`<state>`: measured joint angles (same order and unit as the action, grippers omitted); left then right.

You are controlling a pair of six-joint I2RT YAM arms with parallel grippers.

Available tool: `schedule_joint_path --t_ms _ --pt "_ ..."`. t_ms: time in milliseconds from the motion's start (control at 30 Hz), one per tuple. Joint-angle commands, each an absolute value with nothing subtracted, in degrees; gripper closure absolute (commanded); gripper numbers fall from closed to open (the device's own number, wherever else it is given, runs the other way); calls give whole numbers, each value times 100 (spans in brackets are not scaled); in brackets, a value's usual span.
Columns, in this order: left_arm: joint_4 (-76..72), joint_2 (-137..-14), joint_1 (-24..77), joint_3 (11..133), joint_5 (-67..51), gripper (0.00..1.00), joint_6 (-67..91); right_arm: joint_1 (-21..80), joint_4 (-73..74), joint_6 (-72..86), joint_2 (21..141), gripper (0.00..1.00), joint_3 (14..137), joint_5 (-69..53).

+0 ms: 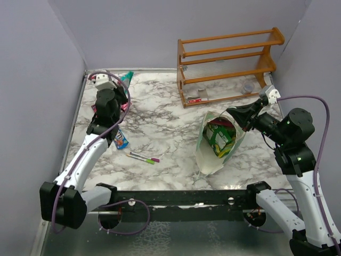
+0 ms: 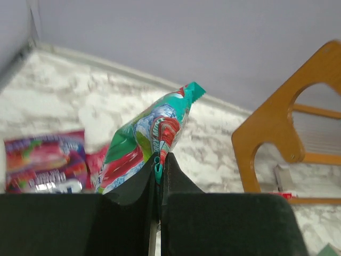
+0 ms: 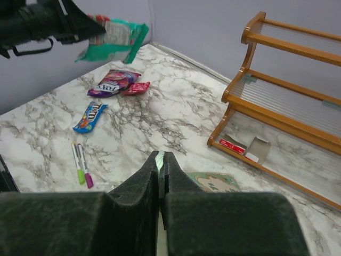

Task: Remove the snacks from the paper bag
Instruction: Place the snack at the center of the board.

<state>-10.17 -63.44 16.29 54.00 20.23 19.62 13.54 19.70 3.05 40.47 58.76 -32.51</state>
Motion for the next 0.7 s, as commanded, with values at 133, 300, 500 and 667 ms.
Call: schedule_joint_path --t_ms 133,300,500,667 --pt "-1145 -6583 1130 4253 548 100 5109 1371 1652 336 3947 98 6043 -3398" --pt "-1635 -6781 949 3706 -104 100 6000 1371 1697 318 3900 98 6029 -3398" --pt "-1646 -7279 498 3671 -634 100 6158 1371 1723 281 3836 98 5999 -3364" --pt "-1709 -7672 371 3663 -679 100 5968 1371 1714 305 3825 99 5994 -3383"
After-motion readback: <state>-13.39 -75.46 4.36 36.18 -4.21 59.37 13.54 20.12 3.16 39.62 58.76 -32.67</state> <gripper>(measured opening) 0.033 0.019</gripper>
